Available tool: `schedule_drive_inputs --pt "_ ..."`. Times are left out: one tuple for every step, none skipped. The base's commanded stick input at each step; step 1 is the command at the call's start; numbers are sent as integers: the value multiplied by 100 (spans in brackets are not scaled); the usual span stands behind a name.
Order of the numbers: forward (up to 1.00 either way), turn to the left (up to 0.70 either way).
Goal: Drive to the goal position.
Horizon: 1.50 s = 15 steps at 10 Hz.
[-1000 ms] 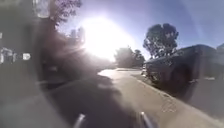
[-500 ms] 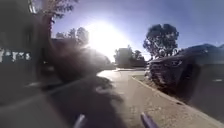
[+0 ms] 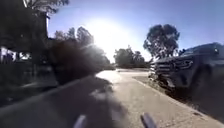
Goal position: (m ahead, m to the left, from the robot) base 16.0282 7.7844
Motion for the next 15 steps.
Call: schedule_drive_inputs --pt "93 0" --pt "93 0" --pt "93 0" --pt "93 0" --pt "93 0" --pt "93 0" --pt "93 0" --pt "93 0" --pt "93 0" --pt "93 0" --pt "93 0" --pt "93 0" --pt "94 0" --pt "93 0" --pt "93 0"
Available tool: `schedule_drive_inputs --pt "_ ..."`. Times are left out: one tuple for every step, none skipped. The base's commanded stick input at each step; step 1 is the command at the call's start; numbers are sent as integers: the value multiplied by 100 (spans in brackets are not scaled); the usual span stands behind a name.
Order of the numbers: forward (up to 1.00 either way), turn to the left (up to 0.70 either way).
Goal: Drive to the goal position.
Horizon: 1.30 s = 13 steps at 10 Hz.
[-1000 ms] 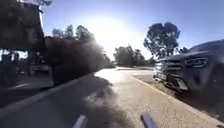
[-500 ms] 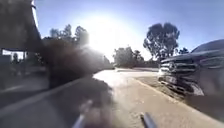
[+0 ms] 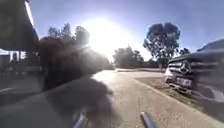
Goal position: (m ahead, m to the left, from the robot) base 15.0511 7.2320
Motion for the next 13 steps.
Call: schedule_drive_inputs --pt "94 0" --pt "93 0" --pt "93 0" --pt "94 0" --pt "93 0" --pt "93 0" --pt "93 0" --pt "93 0" --pt "93 0" --pt "93 0" --pt "93 0" --pt "93 0" --pt "93 0"
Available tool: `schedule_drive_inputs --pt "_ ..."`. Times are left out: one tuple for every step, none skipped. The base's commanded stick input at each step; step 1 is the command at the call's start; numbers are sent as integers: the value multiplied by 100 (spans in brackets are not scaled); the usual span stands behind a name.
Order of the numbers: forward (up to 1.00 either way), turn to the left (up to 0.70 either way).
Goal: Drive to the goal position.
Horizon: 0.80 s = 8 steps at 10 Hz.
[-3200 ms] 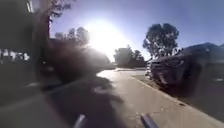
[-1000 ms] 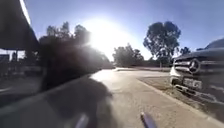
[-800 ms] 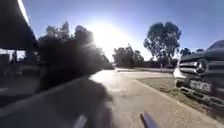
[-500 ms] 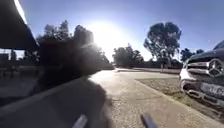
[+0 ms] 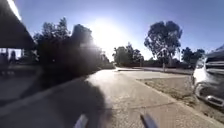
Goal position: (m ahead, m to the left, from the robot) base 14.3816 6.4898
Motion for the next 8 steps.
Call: schedule_drive_inputs --pt "93 0" --pt "93 0" --pt "93 0" --pt "93 0" --pt "93 0" --pt "93 0" --pt "93 0" --pt "93 0"
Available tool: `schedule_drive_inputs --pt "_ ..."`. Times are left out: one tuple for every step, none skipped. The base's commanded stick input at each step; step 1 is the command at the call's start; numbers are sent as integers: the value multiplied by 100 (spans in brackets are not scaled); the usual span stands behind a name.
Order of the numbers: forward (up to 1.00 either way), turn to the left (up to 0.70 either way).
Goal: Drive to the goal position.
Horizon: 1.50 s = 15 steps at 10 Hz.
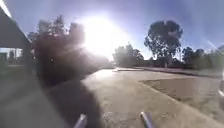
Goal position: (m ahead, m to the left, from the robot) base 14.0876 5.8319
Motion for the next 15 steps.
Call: schedule_drive_inputs --pt "93 0" --pt "93 0" --pt "93 0" --pt "93 0" --pt "93 0" --pt "93 0" --pt "93 0" --pt "93 0" --pt "93 0" --pt "93 0" --pt "93 0" --pt "93 0" --pt "93 0" --pt "93 0" --pt "93 0"
